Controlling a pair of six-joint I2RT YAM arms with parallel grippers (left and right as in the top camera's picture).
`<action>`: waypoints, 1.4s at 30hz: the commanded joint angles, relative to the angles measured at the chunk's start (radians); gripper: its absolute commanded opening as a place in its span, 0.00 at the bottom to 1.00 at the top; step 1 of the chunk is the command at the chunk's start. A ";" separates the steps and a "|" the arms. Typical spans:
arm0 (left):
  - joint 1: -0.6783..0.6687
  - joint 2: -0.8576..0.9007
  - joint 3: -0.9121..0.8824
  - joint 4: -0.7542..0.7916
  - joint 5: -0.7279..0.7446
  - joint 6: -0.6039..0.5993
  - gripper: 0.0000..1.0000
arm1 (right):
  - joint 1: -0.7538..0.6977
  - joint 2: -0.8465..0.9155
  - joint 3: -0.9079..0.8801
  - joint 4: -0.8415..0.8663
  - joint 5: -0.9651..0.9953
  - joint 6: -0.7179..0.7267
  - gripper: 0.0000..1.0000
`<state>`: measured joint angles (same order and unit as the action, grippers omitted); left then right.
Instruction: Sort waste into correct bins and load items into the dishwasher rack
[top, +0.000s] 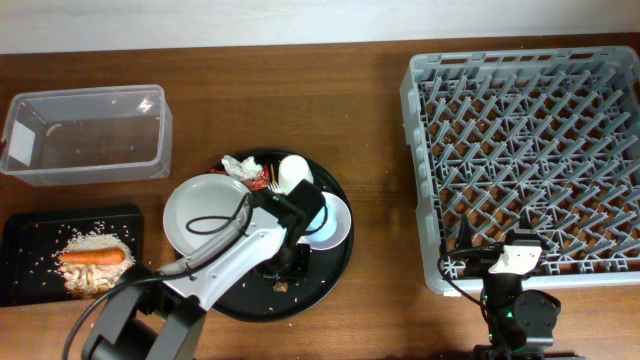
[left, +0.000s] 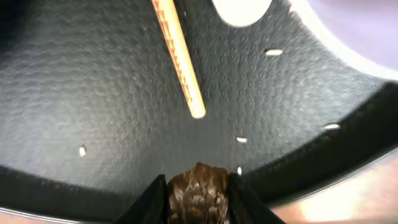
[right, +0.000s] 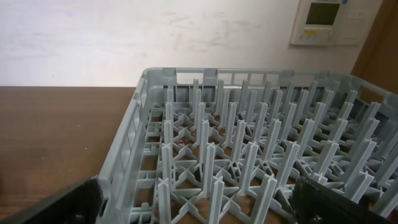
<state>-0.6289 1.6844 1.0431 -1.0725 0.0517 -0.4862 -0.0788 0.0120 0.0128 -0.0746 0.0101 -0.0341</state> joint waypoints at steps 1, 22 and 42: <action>0.090 -0.025 0.111 -0.033 -0.024 0.010 0.30 | -0.001 -0.006 -0.007 -0.004 0.002 -0.003 0.99; 1.308 0.040 0.264 0.116 0.008 -0.075 0.31 | -0.001 -0.006 -0.007 -0.004 0.002 -0.003 0.99; 1.260 0.008 0.266 0.105 0.509 0.149 0.52 | -0.001 -0.006 -0.007 -0.004 0.002 -0.003 0.99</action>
<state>0.6701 1.8061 1.3128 -0.9436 0.4129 -0.4282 -0.0788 0.0120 0.0128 -0.0750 0.0097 -0.0345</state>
